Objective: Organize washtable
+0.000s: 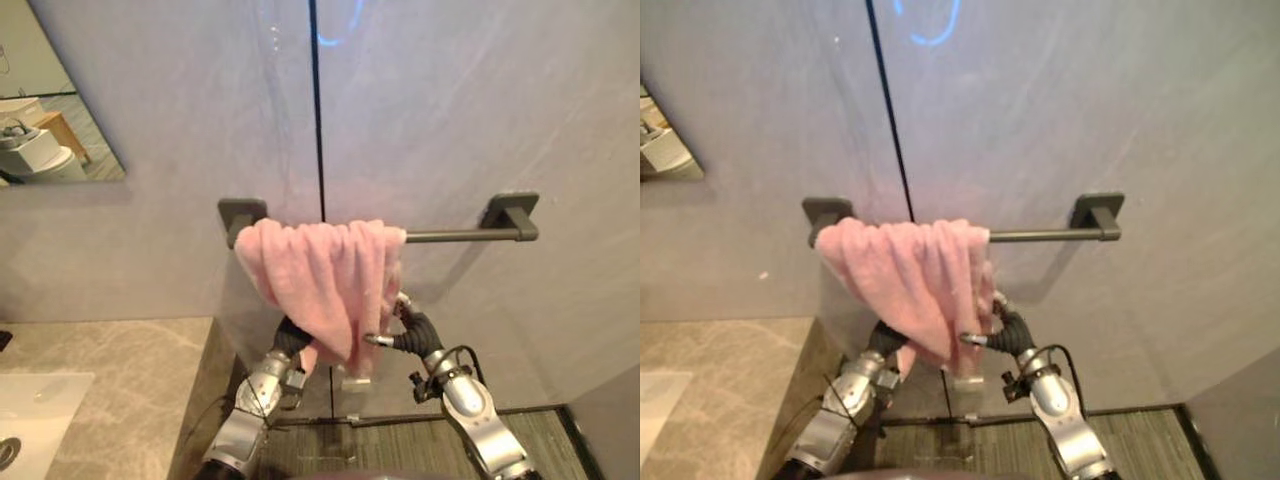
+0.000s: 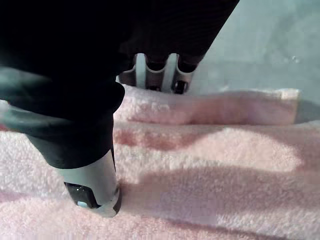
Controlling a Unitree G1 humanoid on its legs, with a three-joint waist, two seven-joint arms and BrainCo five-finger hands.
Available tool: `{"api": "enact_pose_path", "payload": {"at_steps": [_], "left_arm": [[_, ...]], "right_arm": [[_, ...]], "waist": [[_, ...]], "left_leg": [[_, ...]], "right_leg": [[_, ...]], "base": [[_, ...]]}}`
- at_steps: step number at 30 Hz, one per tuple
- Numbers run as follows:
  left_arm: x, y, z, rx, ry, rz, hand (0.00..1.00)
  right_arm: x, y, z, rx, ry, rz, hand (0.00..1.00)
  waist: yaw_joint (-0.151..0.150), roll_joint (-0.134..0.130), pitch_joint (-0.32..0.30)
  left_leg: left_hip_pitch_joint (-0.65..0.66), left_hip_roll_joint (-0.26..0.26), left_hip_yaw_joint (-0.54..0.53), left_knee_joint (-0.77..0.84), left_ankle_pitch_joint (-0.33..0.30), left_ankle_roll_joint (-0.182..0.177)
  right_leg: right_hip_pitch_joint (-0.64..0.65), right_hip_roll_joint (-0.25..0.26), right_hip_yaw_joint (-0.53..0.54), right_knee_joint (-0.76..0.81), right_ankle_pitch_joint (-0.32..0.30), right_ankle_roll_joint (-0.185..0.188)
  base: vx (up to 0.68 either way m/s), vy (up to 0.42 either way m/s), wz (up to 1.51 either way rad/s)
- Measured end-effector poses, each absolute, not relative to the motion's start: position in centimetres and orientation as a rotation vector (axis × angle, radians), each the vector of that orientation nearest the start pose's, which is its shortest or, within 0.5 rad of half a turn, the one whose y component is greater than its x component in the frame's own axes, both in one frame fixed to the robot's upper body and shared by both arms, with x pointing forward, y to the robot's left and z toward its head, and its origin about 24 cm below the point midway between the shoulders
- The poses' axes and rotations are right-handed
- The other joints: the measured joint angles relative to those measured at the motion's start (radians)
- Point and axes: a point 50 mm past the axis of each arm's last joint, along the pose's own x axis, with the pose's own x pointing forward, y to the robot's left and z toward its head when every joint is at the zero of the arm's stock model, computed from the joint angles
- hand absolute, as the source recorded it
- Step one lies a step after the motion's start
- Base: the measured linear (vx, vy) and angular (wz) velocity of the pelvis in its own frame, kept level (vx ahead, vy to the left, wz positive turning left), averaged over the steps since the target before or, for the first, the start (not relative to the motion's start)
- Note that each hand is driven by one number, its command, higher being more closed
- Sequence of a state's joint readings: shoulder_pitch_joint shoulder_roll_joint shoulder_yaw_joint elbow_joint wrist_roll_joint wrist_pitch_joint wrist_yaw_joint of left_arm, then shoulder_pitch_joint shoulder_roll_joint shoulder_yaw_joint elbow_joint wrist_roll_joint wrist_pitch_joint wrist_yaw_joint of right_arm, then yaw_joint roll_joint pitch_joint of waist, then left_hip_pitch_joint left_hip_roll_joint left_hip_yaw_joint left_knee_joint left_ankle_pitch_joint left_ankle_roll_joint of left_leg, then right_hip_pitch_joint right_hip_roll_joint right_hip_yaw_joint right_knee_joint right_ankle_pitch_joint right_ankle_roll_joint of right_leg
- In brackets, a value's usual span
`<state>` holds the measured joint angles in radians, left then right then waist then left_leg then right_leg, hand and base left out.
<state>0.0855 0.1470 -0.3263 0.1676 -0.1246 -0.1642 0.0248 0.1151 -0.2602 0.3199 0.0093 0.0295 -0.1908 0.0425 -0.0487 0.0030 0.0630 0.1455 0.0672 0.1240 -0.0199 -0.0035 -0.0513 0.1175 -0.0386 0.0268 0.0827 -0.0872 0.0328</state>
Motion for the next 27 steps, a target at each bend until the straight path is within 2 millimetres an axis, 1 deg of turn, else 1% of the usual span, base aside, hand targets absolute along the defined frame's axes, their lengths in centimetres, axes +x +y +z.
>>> {"api": "enact_pose_path", "payload": {"at_steps": [3, 7, 10, 14, 22, 27], "left_arm": [[21.9, 10.5, -0.7, 0.009, 0.122, -0.275, 1.00], [22.0, 10.4, -0.7, 0.009, 0.120, -0.275, 1.00], [22.1, 10.5, -0.6, 0.008, 0.118, -0.274, 1.00], [22.1, 10.4, -0.6, 0.007, 0.117, -0.274, 1.00], [22.2, 10.8, -0.5, -0.001, 0.114, -0.250, 1.00], [22.3, 11.0, -0.3, -0.016, 0.105, -0.231, 1.00]], "right_arm": [[21.8, -12.0, 1.8, -0.174, -0.010, 0.367, 1.00], [22.2, -11.7, 2.1, -0.167, -0.025, 0.366, 1.00], [22.2, -11.9, 1.7, -0.163, -0.007, 0.349, 1.00], [22.4, -12.3, 1.7, -0.152, -0.007, 0.311, 1.00], [22.5, -13.8, 1.7, -0.140, -0.006, 0.227, 1.00], [22.4, -15.6, 1.7, -0.116, -0.011, 0.106, 1.00]], "waist": [[0.012, -0.007, -0.005], [0.012, -0.010, -0.006], [0.011, -0.013, -0.009], [0.011, -0.016, -0.010], [0.011, -0.020, -0.012], [0.011, -0.022, -0.011]], "left_leg": [[-0.012, -0.002, -0.019, -0.002, 0.008, 0.004], [-0.012, -0.003, -0.024, -0.004, 0.009, 0.004], [-0.011, -0.002, -0.024, -0.007, 0.009, 0.004], [-0.009, -0.001, -0.022, -0.009, 0.009, 0.004], [-0.008, 0.000, -0.012, -0.015, 0.009, 0.004], [-0.009, -0.001, -0.010, -0.015, 0.009, 0.004]], "right_leg": [[0.001, -0.002, -0.018, -0.005, 0.000, 0.000], [0.006, -0.002, -0.024, -0.012, 0.000, 0.000], [0.008, -0.001, -0.024, -0.015, 0.000, -0.001], [0.008, 0.000, -0.022, -0.016, 0.000, -0.001], [0.001, 0.001, -0.012, -0.018, 0.001, 0.000], [0.000, 0.003, -0.011, -0.020, 0.003, 0.001]], "base": [[0.02, -0.024, 0.18], [0.01, -0.018, 0.07], [0.00, 0.000, 0.00], [0.00, 0.000, 0.00], [0.00, -0.009, -0.03], [0.00, 0.000, 0.00]]}}
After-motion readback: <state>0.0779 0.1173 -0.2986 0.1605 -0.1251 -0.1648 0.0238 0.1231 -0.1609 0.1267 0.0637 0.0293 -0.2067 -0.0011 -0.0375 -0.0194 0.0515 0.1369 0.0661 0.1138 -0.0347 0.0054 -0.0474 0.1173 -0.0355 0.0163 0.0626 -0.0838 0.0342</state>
